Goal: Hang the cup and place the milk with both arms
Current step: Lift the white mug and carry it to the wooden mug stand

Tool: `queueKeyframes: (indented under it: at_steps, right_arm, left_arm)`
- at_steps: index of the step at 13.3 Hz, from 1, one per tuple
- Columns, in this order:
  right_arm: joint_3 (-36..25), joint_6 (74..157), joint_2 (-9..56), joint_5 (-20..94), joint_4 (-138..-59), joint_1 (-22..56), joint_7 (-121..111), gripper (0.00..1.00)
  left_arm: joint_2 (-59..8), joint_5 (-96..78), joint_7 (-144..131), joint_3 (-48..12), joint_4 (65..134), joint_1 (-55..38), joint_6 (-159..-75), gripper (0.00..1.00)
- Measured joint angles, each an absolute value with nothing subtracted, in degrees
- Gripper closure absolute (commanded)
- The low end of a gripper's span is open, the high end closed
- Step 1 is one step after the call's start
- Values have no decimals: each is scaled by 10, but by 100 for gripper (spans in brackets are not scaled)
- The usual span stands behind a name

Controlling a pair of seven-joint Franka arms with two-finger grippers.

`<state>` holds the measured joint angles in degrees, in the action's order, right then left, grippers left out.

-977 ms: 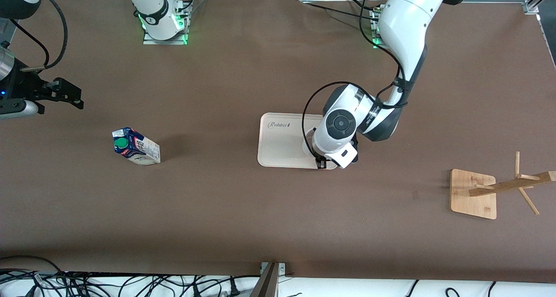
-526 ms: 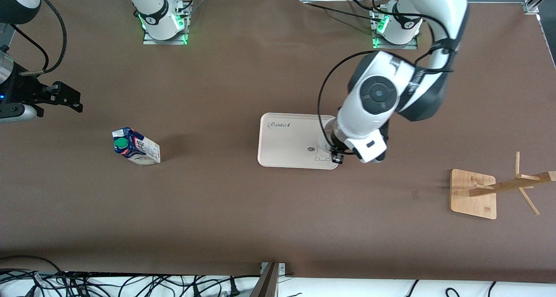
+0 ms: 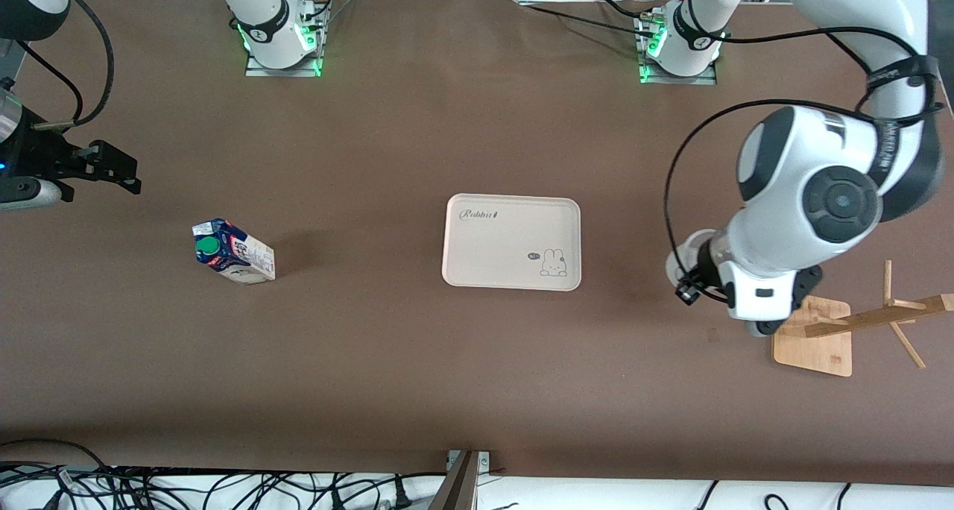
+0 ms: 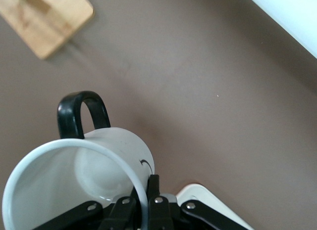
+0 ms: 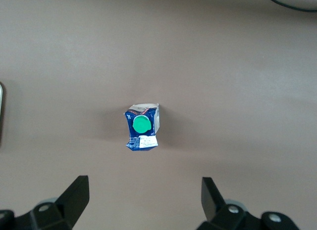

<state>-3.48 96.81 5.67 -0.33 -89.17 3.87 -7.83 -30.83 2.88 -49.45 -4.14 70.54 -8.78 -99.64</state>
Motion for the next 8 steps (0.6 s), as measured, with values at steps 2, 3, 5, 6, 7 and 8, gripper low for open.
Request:
queueKeyframes:
  at_steps: [2,3,5,6,7,8]
  right_arm:
    - [-35,968,57,-3,-892,39,-78,0]
    - [-35,968,57,-3,-892,39,-78,0]
    - [-35,968,57,-3,-892,39,-78,0]
    - [-35,968,57,-3,-892,39,-78,0]
    - [-35,969,58,-3,-892,39,-78,0]
    - [-35,970,58,-3,-892,39,-78,0]
  left_arm:
    - [-302,47,-372,-41,704,-64,-996,100]
    - [-297,54,-316,-41,704,-52,-995,100]
    - [-281,59,-216,-40,703,-28,-994,100]
    - [-270,59,-169,-41,703,-14,-992,100]
    - [-260,59,-128,-41,703,2,-989,100]
    - [-250,59,-93,-42,703,19,-987,100]
